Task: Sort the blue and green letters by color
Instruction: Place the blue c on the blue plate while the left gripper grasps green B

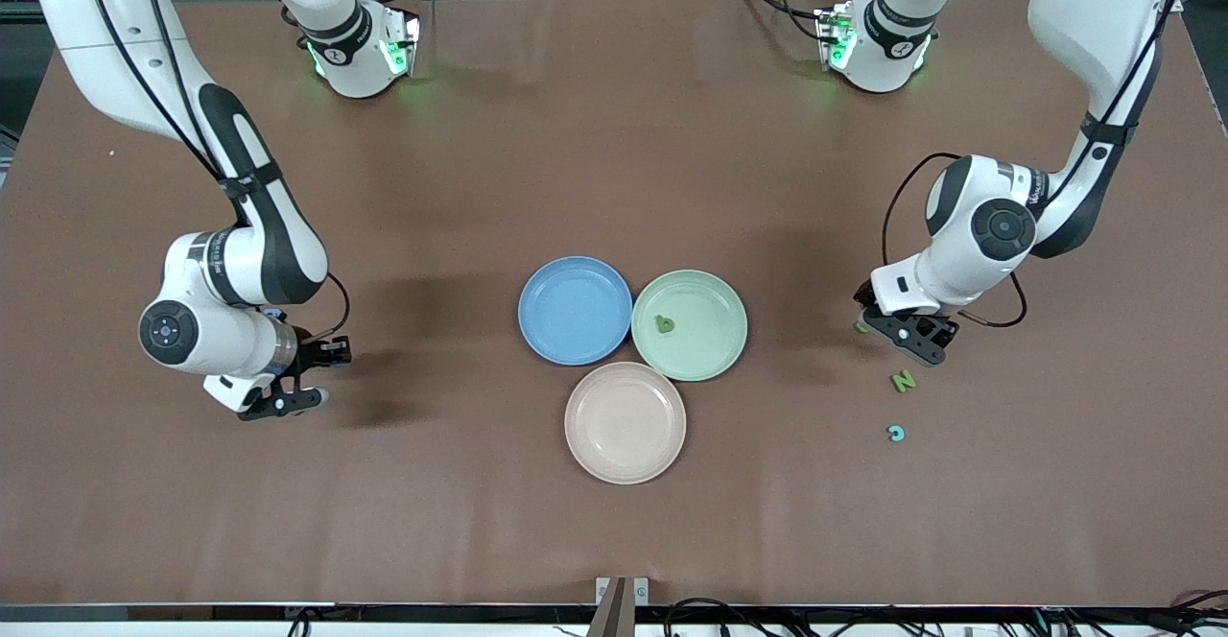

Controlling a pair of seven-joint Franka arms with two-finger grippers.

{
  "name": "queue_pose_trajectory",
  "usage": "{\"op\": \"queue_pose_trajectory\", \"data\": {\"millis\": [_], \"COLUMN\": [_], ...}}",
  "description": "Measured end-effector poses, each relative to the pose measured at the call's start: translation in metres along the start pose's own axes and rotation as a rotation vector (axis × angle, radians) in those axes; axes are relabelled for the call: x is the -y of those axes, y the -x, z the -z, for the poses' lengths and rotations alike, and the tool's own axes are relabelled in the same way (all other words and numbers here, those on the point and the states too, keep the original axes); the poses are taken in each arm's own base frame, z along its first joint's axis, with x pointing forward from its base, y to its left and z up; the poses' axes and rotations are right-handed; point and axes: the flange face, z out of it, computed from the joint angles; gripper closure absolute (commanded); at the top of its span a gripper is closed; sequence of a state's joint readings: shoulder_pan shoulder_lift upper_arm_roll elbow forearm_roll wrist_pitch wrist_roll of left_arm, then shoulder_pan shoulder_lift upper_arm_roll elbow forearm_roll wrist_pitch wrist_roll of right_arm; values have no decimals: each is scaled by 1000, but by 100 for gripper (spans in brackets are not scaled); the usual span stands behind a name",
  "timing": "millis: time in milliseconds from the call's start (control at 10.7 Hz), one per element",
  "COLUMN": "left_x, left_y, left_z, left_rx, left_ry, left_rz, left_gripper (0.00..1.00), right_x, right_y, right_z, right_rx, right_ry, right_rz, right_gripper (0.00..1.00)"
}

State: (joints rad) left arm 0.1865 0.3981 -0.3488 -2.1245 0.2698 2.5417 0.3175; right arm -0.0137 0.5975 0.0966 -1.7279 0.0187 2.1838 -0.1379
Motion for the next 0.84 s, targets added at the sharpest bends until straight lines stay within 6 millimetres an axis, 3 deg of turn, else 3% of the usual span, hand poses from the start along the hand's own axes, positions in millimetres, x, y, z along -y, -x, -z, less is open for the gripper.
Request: {"op": "queue_pose_trajectory", "data": {"millis": [188, 375, 657, 845], "left_x": [10, 6, -1, -3], "left_y": [11, 13, 13, 12], "left_z": [-11, -26, -40, -42], "left_rx": [17, 31, 40, 37], "left_ry": [14, 36, 55, 59], "left_rz": [-56, -65, -74, -76], "left_gripper": [10, 18, 18, 21], "right_x": [35, 90, 222, 298], "right_y": [-8, -14, -13, -4], "right_z": [11, 17, 26, 13], "right_rx": [-16, -19, -26, -58], "right_ry": [-89, -151, -156, -171], "right_rz": [-28, -103, -248, -349], "right_gripper": [100, 100, 100, 100]}}
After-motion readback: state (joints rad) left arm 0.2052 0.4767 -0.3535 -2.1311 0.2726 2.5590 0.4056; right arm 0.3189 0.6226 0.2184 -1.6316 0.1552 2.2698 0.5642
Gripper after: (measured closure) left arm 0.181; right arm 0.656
